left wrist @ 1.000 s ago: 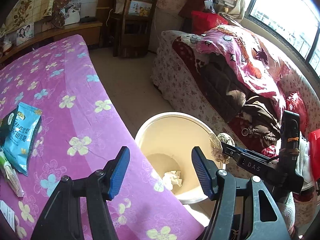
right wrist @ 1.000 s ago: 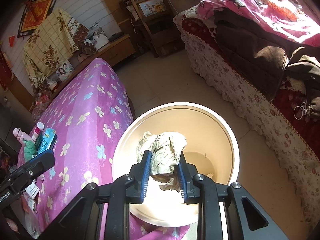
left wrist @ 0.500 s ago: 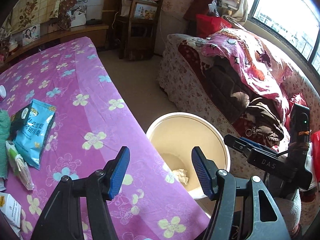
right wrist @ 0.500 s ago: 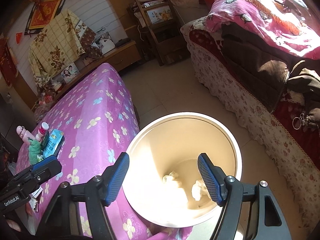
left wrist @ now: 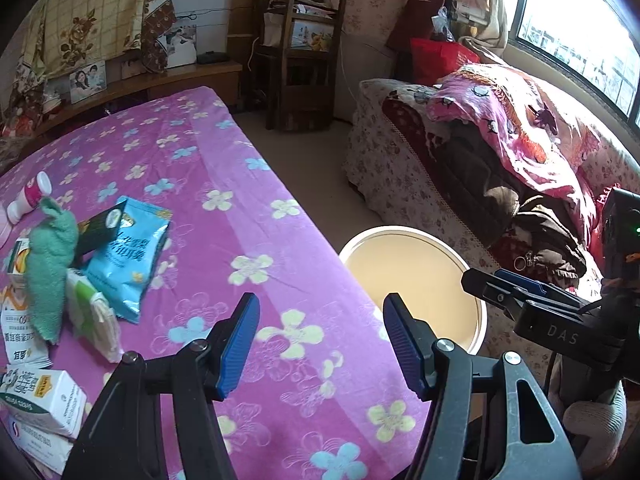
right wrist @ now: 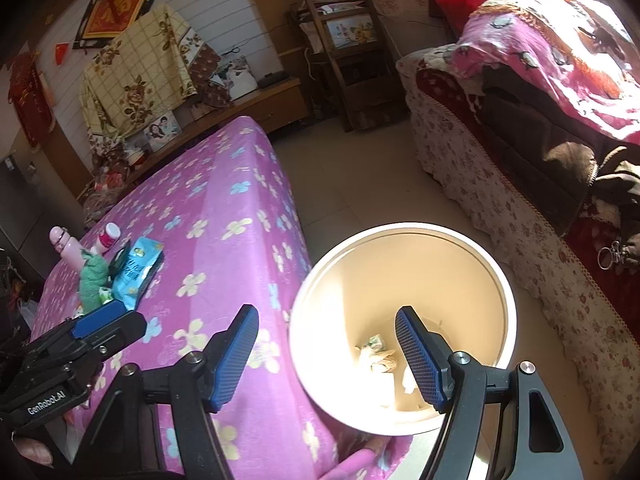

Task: Collect trash
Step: 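Move both open tools back over the remaining trash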

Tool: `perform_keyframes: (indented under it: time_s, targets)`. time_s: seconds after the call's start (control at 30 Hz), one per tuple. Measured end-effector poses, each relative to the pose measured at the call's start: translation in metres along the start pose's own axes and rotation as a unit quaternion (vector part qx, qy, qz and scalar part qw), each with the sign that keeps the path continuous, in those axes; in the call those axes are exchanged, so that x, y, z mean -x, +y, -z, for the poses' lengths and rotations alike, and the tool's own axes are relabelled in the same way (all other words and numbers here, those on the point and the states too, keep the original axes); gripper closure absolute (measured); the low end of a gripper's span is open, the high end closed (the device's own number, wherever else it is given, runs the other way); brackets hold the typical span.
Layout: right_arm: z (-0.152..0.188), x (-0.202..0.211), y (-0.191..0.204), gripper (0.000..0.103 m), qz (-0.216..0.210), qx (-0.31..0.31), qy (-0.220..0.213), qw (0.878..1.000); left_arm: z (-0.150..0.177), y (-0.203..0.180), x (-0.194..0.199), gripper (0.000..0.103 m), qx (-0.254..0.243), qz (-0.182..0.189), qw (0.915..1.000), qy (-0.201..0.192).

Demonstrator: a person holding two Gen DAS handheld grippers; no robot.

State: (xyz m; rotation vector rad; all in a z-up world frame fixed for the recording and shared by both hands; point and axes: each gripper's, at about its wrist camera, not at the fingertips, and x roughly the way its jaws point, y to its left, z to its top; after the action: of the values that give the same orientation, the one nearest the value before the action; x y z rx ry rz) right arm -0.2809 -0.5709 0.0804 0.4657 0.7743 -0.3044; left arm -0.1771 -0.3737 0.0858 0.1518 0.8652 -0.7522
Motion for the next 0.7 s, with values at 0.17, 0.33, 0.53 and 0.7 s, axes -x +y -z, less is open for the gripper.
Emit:
perform_keyframes:
  time_s: [0.17, 0.33, 0.53, 0.7]
  targets:
    - [0.003, 0.002, 0.032, 0.028, -0.018, 0.027, 0.002, 0.999, 0.011, 0.019, 0.009, 0.038, 0.011, -0.01, 0.9999, 0.001]
    - [0.006, 0.002, 0.065, 0.028, -0.039, 0.055, 0.005, 0.998, 0.024, 0.042, 0.017, 0.038, 0.027, -0.02, 0.9994, 0.009]
    - [0.013, -0.009, 0.1, 0.028, -0.065, 0.075, 0.021, 0.995, 0.046, 0.076, 0.033, 0.038, 0.05, -0.037, 0.9979, 0.02]
    - [0.022, -0.02, 0.127, 0.028, -0.087, 0.088, 0.038, 0.992, 0.07, 0.106, 0.043, 0.038, 0.067, -0.049, 0.996, 0.031]
